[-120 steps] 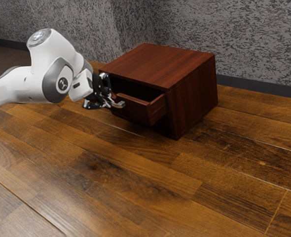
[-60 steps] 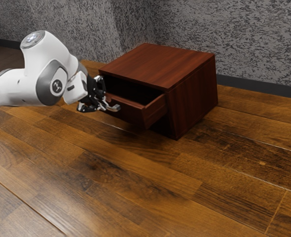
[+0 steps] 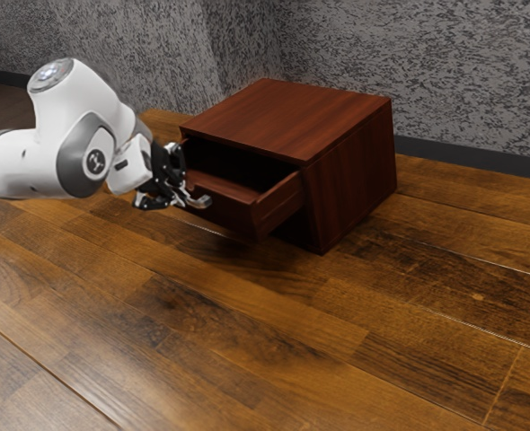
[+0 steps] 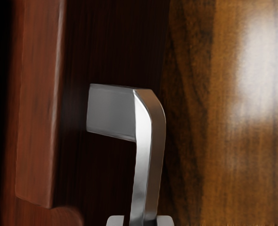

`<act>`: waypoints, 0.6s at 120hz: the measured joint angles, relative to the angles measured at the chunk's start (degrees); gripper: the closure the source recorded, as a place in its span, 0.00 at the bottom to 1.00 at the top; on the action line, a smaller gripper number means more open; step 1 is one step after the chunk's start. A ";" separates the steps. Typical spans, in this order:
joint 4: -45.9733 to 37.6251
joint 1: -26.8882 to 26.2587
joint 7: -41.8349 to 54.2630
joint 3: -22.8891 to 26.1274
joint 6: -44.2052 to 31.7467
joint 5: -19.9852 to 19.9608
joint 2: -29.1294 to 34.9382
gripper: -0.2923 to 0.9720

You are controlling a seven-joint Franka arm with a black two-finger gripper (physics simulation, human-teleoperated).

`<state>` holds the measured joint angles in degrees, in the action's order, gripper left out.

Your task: Pull the drawer handle with one arm to open the drawer

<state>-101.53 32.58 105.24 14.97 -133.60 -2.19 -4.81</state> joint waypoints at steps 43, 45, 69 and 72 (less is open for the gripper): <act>-2.20 -0.23 0.06 -0.77 -0.01 -0.30 1.91 0.79; -2.32 -0.21 0.07 -0.79 -0.01 -0.32 2.04 0.79; -3.54 -0.12 0.12 -1.02 0.05 -0.54 3.42 0.79; -3.84 -0.13 0.13 -1.09 0.06 -0.62 3.80 0.79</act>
<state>-105.37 32.45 105.37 13.88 -133.54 -2.81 -1.01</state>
